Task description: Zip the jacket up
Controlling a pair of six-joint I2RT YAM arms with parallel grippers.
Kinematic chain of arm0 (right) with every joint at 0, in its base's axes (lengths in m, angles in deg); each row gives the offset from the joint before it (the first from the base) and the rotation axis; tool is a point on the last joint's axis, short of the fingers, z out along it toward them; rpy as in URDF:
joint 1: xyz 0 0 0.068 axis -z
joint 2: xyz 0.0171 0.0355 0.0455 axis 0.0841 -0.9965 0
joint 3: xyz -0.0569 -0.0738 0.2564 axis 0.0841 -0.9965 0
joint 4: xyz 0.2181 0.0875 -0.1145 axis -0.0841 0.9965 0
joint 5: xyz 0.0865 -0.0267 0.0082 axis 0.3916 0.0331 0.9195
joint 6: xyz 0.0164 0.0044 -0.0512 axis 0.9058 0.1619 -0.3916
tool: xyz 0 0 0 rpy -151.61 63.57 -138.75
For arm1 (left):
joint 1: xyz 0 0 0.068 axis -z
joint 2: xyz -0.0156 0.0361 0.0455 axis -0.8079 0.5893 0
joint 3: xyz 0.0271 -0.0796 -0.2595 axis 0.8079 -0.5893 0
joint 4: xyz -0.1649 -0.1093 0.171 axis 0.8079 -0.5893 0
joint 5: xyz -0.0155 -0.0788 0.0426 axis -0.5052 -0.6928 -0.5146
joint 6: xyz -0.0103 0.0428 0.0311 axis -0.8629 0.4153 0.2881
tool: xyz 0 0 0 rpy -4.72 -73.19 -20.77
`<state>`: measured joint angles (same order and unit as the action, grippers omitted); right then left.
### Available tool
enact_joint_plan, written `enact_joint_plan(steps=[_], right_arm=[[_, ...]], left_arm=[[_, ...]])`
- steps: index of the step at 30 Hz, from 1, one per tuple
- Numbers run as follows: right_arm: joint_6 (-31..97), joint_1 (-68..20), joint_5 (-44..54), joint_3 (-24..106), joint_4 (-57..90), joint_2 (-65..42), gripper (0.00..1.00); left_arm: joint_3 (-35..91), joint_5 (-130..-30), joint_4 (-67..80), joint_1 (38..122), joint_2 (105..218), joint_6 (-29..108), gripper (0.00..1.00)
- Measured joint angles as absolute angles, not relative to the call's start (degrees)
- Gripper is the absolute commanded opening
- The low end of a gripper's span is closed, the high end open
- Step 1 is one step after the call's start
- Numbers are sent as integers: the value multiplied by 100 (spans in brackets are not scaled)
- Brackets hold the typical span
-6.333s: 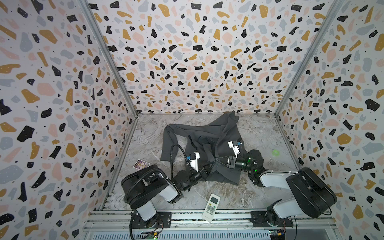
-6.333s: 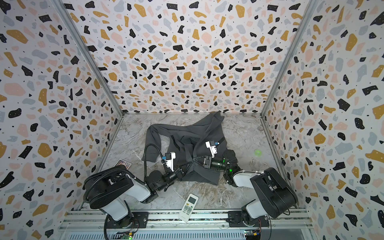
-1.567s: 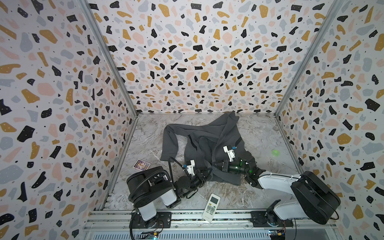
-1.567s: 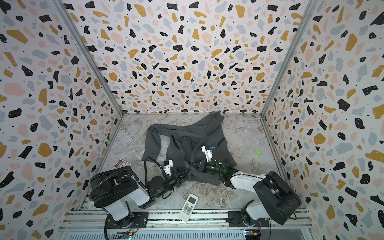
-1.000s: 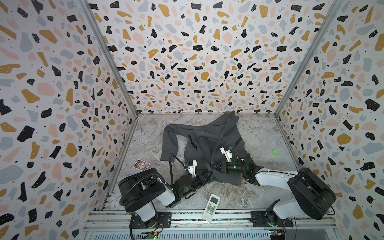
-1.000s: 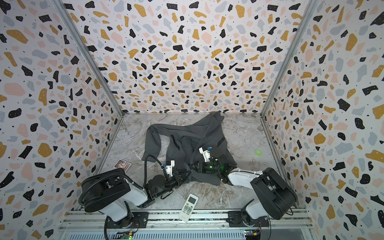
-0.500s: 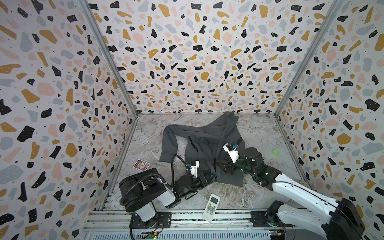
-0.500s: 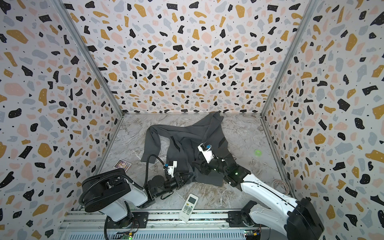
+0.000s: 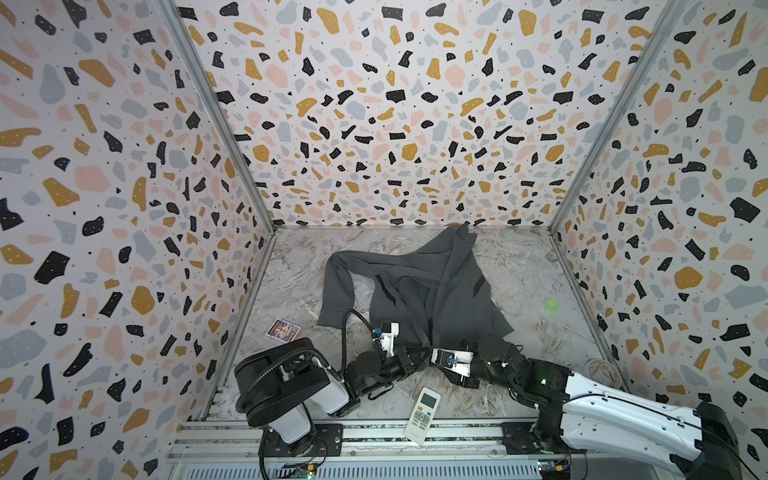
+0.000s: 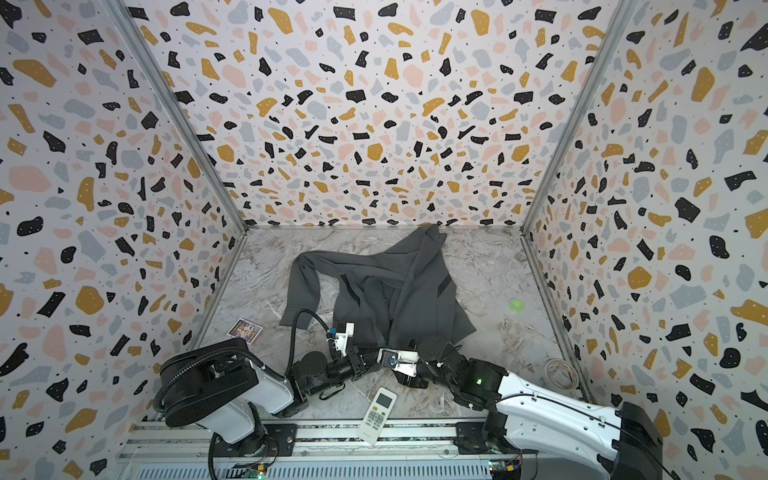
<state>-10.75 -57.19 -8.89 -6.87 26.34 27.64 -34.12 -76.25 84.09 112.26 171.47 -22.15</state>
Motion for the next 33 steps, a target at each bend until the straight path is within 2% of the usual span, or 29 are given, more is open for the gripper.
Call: enact_joint_plan(steps=[13,33], right_arm=[[-1562,-5798,-1482,-752,2267,2285,60],[-1667,-5719,-1460,-875,1622,2029,51]], left_arm=[[-3412,-7695,8739,11226,17392,-2287,0],[-3412,-7704,8842,11226,17464,-2326,0]])
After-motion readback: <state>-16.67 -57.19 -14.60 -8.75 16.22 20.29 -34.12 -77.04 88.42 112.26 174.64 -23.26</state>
